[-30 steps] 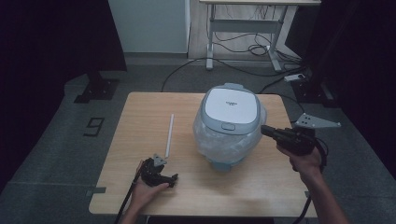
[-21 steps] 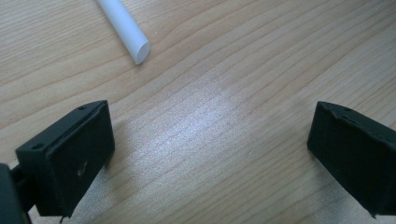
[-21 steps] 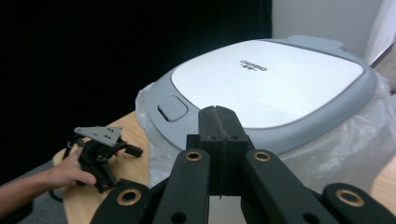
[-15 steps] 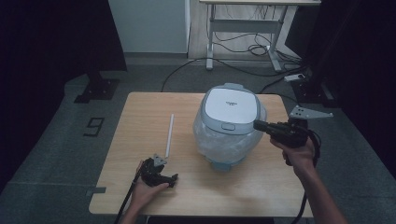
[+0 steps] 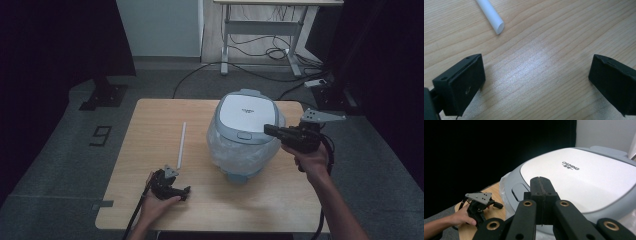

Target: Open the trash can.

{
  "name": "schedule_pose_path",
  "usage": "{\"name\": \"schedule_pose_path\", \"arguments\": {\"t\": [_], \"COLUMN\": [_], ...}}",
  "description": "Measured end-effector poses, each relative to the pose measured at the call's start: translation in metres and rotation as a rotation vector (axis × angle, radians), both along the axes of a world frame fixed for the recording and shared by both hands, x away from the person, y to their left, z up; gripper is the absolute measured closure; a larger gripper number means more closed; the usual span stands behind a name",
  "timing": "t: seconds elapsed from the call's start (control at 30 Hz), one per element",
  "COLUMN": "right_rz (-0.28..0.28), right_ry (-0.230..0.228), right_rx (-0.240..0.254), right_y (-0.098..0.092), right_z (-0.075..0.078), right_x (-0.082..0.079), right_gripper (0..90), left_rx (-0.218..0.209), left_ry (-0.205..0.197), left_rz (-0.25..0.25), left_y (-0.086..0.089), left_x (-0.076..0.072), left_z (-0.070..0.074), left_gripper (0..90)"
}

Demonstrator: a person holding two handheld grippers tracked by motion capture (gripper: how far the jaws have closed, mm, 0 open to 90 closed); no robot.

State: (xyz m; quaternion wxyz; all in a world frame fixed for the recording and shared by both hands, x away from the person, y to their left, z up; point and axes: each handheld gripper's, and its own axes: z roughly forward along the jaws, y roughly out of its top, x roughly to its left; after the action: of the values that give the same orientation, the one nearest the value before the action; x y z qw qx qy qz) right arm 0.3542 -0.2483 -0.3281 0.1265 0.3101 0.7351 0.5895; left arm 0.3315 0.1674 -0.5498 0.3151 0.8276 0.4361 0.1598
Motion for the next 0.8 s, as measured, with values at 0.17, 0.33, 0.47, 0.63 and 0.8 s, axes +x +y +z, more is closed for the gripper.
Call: {"name": "schedule_pose_path", "arguments": {"t": [0.17, 0.33, 0.47, 0.63, 0.8], "right_rz": [0.012, 0.02, 0.027, 0.052, 0.066], "right_ry": [-0.003, 0.008, 0.015, 0.028, 0.047], "right_rx": [0.01, 0.015, 0.015, 0.021, 0.028], "right_y": [0.004, 0.008, 0.013, 0.022, 0.029], "right_z": [0.0, -0.001, -0.002, -0.004, -0.007], "right_x": [0.004, 0.008, 0.01, 0.011, 0.014], "right_gripper": [90.0, 90.0, 90.0, 90.0, 90.0], "left_rx": [0.0, 0.0, 0.0, 0.0, 0.0], "left_ry": [0.0, 0.0, 0.0, 0.0, 0.0], "left_rz": [0.0, 0.0, 0.0, 0.0, 0.0], "left_y": [0.0, 0.0, 0.0, 0.0, 0.0], "left_x": [0.0, 0.0, 0.0, 0.0, 0.0], "left_z": [0.0, 0.0, 0.0, 0.0, 0.0], "left_gripper": [0.1, 0.1, 0.1, 0.1, 0.1]}}
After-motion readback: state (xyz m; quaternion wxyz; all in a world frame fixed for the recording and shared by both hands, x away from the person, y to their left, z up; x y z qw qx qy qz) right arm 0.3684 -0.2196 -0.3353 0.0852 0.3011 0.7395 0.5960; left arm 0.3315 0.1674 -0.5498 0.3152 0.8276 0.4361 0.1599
